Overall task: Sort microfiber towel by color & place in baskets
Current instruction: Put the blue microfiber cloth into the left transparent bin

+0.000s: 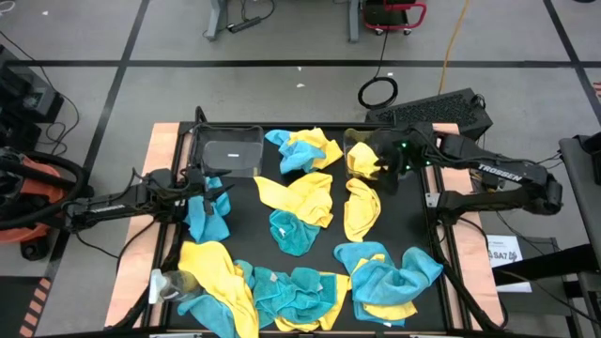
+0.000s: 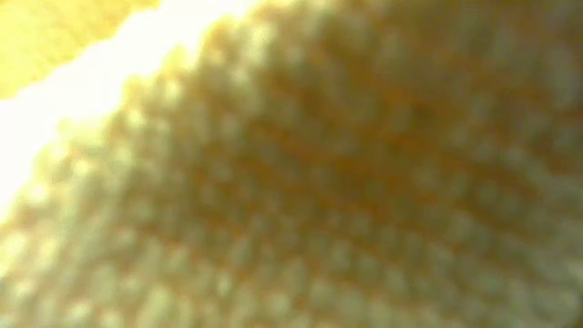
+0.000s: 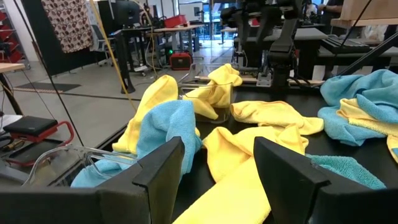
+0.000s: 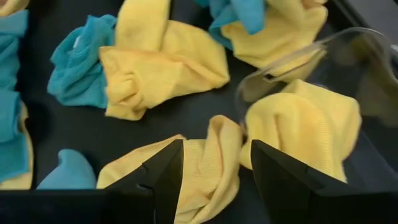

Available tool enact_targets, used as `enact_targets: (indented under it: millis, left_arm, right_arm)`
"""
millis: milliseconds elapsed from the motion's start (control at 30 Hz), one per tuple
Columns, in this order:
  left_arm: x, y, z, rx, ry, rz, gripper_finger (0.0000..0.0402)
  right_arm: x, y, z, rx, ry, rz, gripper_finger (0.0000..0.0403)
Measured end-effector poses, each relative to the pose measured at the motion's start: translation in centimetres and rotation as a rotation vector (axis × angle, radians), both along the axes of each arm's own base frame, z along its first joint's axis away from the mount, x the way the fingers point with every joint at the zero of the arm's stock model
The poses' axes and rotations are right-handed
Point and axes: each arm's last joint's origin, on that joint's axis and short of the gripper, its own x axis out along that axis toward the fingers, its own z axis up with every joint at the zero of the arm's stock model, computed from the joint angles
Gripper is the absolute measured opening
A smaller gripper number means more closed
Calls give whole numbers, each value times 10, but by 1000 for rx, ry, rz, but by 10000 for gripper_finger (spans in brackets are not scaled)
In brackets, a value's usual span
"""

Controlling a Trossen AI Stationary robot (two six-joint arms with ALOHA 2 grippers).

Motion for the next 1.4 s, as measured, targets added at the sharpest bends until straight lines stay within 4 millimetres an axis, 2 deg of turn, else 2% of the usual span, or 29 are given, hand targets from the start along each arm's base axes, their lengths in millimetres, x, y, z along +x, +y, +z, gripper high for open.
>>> enact_targets:
  millis: [733,1033,1233,1400]
  left_arm:
    - [0,0,0,0,0,0,207]
    - [0,0,0,3,1,0,207]
    - [0,0,1,101,21,-5,207]
    - [0,0,0,102,25,-5,207]
  right_arm:
    - [13,43,1,48,-28,211,180]
    - [14,71,1,83,-23,327,180]
    - [12,95,1,122,-14,409,180]
    - [9,112,1,150,-4,472,180]
